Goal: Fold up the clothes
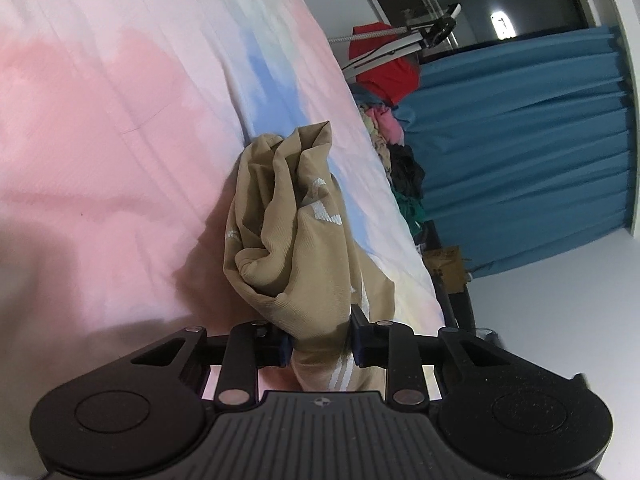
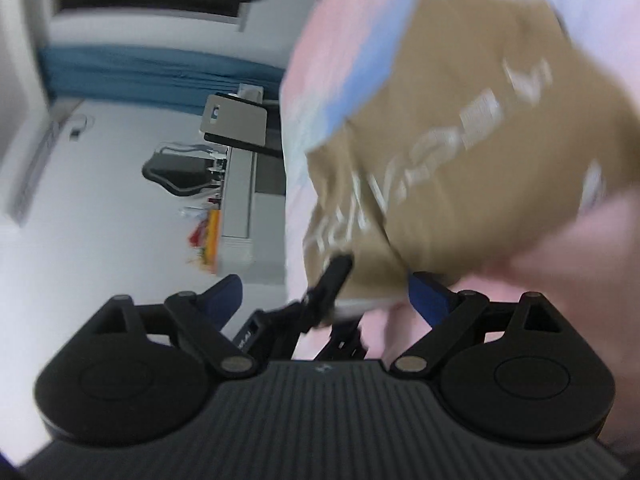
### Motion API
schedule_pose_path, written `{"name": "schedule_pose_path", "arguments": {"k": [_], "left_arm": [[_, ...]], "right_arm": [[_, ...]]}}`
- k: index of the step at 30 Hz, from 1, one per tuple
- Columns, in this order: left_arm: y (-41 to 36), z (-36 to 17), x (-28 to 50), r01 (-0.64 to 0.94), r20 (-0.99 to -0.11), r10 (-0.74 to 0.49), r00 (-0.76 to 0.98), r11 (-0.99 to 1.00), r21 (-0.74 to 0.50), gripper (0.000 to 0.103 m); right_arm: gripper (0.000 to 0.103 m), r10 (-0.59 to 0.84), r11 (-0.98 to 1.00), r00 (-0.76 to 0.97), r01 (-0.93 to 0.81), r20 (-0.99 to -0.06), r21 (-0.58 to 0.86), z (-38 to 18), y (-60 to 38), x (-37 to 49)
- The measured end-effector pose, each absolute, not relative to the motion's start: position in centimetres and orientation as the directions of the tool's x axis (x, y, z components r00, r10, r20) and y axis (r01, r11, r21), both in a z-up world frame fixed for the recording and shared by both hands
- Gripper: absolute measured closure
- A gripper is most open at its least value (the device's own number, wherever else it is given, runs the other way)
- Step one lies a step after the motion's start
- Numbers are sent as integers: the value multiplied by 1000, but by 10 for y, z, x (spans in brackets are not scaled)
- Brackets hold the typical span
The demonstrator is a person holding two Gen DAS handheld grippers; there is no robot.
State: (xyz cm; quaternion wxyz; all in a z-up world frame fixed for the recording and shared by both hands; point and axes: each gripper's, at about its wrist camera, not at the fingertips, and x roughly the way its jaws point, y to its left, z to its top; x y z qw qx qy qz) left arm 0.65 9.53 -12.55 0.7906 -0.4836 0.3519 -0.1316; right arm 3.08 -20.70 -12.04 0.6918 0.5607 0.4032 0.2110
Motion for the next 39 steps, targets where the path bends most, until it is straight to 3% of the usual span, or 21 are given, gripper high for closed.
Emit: {"name": "schedule_pose_path", "arguments": {"k": [6,11,22,26,39], "left_arm": [[101,-128,9,-130,-385,-557,736,442,-887,76],[100,-124,11,-94,-357,-560,747,443,-892,77],[96,-115,10,-61,-353,-566,745,469,-881,77],[99,-108,1,-51,-341,-571,746,462,-885,77],[60,-26,-12,17,-273,-705,655,375,-927,77]], "right_arm": [[11,726,189,580,349,-370,918,-160,-212,34],[13,590,169,681,422,-434,891,-165,-236,27],[63,395,319,746,437,-537,841,-151,-250,18],[71,373,342,772,401,-514,850,-137,-258,7],[72,360,297,863,254,-354,921,-47,-310,-46]]}}
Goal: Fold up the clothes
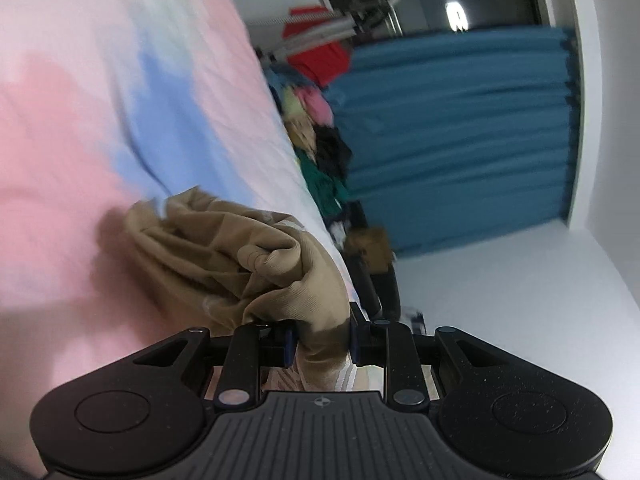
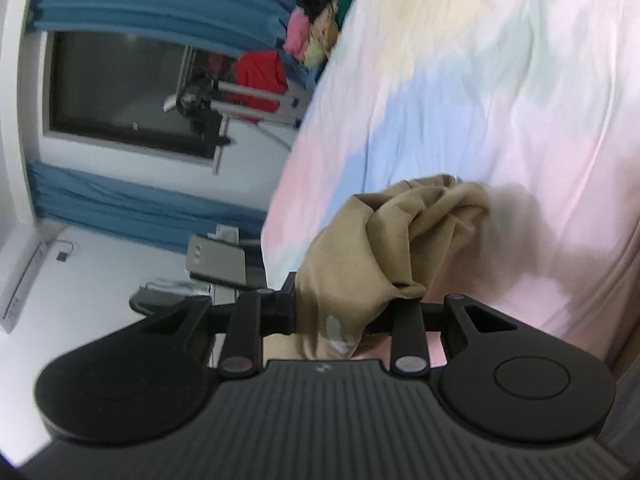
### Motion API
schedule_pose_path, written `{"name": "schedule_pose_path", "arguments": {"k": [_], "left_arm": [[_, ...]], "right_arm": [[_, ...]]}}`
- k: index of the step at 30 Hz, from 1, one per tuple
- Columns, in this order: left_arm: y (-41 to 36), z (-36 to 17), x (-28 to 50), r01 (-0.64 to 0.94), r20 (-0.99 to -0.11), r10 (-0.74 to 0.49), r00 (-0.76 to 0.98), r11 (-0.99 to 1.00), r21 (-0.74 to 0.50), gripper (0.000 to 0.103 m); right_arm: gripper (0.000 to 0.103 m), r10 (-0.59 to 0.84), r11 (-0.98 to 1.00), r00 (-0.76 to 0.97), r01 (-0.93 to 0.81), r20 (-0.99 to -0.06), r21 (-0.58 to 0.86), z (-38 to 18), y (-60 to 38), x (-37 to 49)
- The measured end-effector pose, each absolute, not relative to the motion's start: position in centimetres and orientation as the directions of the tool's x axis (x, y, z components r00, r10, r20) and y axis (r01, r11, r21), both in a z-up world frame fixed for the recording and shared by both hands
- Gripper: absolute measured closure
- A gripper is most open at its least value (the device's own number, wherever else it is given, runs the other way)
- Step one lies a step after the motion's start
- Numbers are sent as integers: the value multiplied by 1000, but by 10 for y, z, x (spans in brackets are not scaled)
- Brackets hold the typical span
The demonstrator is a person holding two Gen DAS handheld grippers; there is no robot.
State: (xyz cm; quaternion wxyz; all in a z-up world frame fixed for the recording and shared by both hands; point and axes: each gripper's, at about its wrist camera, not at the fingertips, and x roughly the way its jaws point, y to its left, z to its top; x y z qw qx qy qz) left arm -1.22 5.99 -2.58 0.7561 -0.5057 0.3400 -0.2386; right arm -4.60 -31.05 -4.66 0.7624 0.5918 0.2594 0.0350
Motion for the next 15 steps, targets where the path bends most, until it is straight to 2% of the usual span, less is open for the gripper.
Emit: {"name": "schedule_pose_path", "arguments": {"k": [5,12,15], "left_arm": [[-17,-6,57,43,-330,-752,570,428,-903,77],[-153,0,191,25,-459,-755,468,530,-847,79],[-206,13,234,71,-455,-757,468,546,-835,79]], "right_arm": [[72,266,269,897,284,-354,920,-31,-372,-16],[72,75,337,888,405,-453,850,-21,-474,80],[72,-4,374,892,420,-451,827,-8,-515,118]]}}
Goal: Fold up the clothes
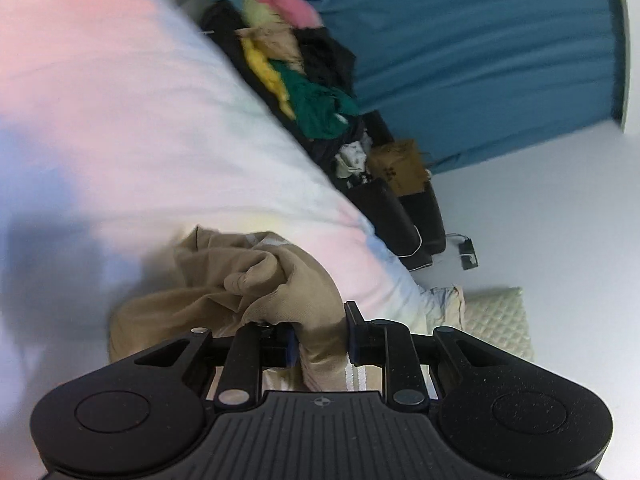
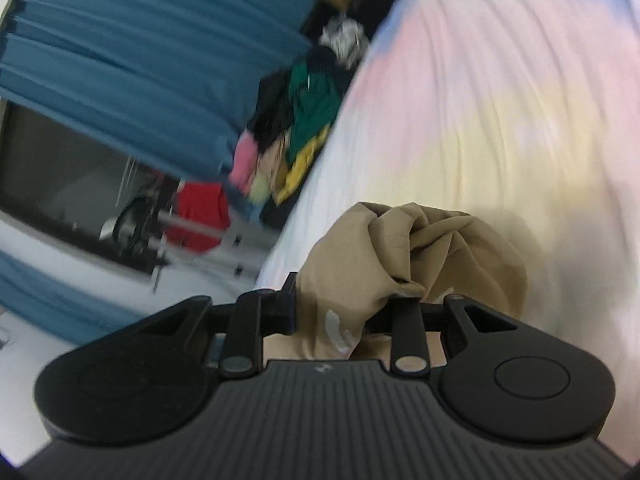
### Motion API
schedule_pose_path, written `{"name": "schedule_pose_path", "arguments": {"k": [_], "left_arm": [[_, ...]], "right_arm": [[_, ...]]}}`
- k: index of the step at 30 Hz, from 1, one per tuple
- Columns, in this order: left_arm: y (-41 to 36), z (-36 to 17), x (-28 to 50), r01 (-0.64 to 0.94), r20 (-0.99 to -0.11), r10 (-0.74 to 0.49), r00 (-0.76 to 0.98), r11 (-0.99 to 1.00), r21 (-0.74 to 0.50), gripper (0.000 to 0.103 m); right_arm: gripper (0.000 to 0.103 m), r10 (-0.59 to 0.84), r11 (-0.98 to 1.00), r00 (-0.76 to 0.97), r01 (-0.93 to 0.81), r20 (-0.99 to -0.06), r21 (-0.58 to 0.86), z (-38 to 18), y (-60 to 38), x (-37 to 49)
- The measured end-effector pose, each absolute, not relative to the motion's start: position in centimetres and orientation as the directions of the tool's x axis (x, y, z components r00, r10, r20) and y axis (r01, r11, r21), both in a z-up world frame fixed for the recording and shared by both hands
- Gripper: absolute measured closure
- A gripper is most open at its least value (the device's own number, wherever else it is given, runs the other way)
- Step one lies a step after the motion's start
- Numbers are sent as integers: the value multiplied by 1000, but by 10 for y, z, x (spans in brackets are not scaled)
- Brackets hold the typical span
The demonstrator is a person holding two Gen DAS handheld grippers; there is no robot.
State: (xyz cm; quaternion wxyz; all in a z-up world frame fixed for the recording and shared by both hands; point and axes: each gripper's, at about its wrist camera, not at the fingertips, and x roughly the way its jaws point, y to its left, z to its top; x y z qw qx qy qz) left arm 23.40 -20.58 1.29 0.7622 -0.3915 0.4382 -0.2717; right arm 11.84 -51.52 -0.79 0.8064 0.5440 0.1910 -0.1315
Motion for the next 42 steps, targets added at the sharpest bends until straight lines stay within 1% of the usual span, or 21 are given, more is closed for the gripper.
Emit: {"name": "schedule_pose_path", "arguments": {"k": [4,7,9,12,14,16,19,21,23,25,26,27,28,29,32,37,38,39,40,41,42], "left_arm": [[-270,31,274,184,-420,-760,495,565,-805,79],[-304,23,285,248,-399,-755,520,581,-775,79],[-320,3,289,282,-396,-755,523,591,-756,79],[-326,-59,287,285,-444,-751,488,618,-733,79],[-322,-94,277,278,-497,-738,457,649,-708,79],[-319,-114,265,313,-535,-716,448,687,-656,79],[-310,-131,242,375,-565,-698,440,714,-591,78],[-303,-137,235,378,-578,-688,439,725,-576,73],[-302,-136,230,391,-594,-669,447,744,-543,69],[-305,-127,227,403,-620,-638,457,770,-495,60],[-307,-118,224,408,-638,-616,462,787,-464,50],[-304,-108,217,422,-649,-602,465,795,-435,42],[-300,-96,207,445,-649,-599,469,795,-412,39],[-299,-84,199,470,-643,-599,476,792,-389,37],[-294,-48,173,524,-619,-593,515,789,-321,26],[-284,7,132,577,-571,-589,571,783,-231,12],[-279,18,122,586,-556,-595,580,779,-222,5],[-276,29,113,596,-540,-603,588,774,-216,0],[-273,39,104,606,-524,-610,595,768,-206,1],[-269,50,94,615,-509,-615,602,764,-194,1],[-265,59,85,622,-499,-615,610,762,-180,1]], "right_arm": [[72,-119,424,906,417,-407,804,8,-556,153],[72,-172,454,905,424,-390,784,-2,-573,165],[72,-192,490,896,442,-401,751,-21,-578,167],[72,-194,526,870,483,-454,700,-70,-577,162],[72,-166,478,834,535,-527,697,-108,-575,150],[72,-140,451,814,559,-564,696,-138,-567,132],[72,-130,465,812,557,-569,688,-160,-551,114],[71,-122,449,814,555,-568,700,-168,-545,103],[67,-109,415,816,556,-568,720,-173,-541,93],[66,-90,365,800,581,-593,728,-168,-540,84],[63,-82,343,790,595,-608,727,-165,-539,81],[62,-83,337,771,618,-631,711,-158,-538,85],[62,-89,343,754,637,-651,691,-150,-535,84],[62,-97,352,738,653,-668,670,-141,-533,84],[61,-128,438,715,663,-687,607,-107,-521,80],[61,-160,569,766,587,-623,576,-49,-499,59],[55,-169,597,777,570,-607,564,-36,-494,53],[47,-186,627,793,551,-580,551,-21,-488,42],[29,-210,646,807,539,-553,541,-9,-483,33],[16,-230,666,819,526,-525,529,3,-477,24],[15,-241,685,830,513,-503,517,14,-472,17]]}}
